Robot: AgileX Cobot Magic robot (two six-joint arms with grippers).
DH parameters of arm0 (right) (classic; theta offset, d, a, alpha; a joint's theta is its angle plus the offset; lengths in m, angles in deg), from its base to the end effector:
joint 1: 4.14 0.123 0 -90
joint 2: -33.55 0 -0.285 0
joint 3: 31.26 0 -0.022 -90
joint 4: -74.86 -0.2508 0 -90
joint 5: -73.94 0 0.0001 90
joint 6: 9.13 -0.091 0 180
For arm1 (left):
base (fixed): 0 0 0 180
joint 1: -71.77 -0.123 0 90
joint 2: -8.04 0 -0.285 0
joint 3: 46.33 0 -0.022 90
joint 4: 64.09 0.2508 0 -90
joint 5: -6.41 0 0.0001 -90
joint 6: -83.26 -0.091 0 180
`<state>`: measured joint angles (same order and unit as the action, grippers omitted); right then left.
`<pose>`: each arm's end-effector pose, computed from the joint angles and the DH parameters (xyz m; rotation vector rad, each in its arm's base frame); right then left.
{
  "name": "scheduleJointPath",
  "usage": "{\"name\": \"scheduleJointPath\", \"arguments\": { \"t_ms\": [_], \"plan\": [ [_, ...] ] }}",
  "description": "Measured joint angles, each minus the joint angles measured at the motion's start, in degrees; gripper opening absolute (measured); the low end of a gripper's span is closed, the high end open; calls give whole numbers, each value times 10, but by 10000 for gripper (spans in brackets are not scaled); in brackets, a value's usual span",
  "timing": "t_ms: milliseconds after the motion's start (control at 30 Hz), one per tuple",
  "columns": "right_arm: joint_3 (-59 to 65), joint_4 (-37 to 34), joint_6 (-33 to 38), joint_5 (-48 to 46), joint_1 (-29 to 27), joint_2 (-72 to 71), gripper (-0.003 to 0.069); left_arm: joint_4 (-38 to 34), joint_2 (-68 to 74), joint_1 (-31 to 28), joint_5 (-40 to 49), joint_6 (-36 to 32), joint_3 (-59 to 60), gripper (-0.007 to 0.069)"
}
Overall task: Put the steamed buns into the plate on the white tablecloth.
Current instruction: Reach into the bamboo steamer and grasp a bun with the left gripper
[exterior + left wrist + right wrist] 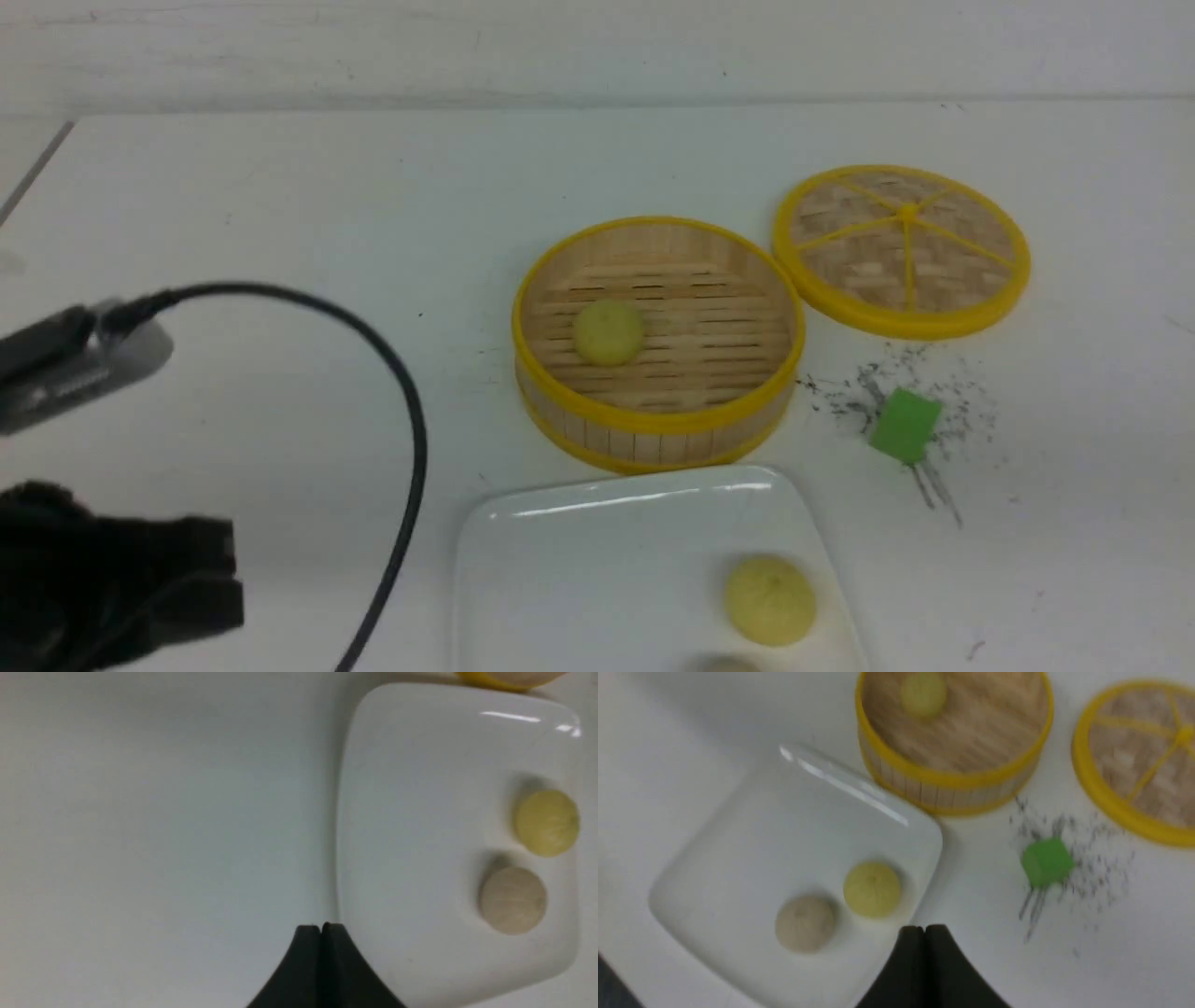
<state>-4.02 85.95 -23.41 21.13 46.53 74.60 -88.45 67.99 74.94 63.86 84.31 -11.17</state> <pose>0.0661 0.0587 0.3775 -0.6953 2.0129 0.4471 0.1495 -0.0400 0.2953 -0.1394 2.6234 -0.5742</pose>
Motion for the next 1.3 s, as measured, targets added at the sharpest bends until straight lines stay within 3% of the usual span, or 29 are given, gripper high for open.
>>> {"name": "scheduleJointPath", "arguments": {
  "t_ms": [167,300,400,467,600,633,833,1067,1300],
  "plan": [
    [141,63,0,149,0,-140,-14,-6,122,8,11,-15,-123,4],
    [193,109,-5,173,0,-185,-13,-6,201,51,5,-17,-209,25],
    [214,127,-16,174,0,-195,-11,-2,265,116,-31,-10,-274,61],
    [223,135,-29,177,0,-196,-9,20,318,173,-54,4,-325,113],
    [225,139,-40,179,0,-196,-8,72,389,221,-55,35,-390,206],
    [225,142,-41,180,0,-196,-8,113,440,245,-48,53,-433,277],
    [225,154,-43,180,0,-196,-2,188,560,288,-15,66,-544,402],
    [225,158,-45,178,0,-197,1,235,673,298,-7,75,-657,412],
    [227,158,-45,178,0,-197,4,275,736,297,-13,80,-681,410]
  ]
}}
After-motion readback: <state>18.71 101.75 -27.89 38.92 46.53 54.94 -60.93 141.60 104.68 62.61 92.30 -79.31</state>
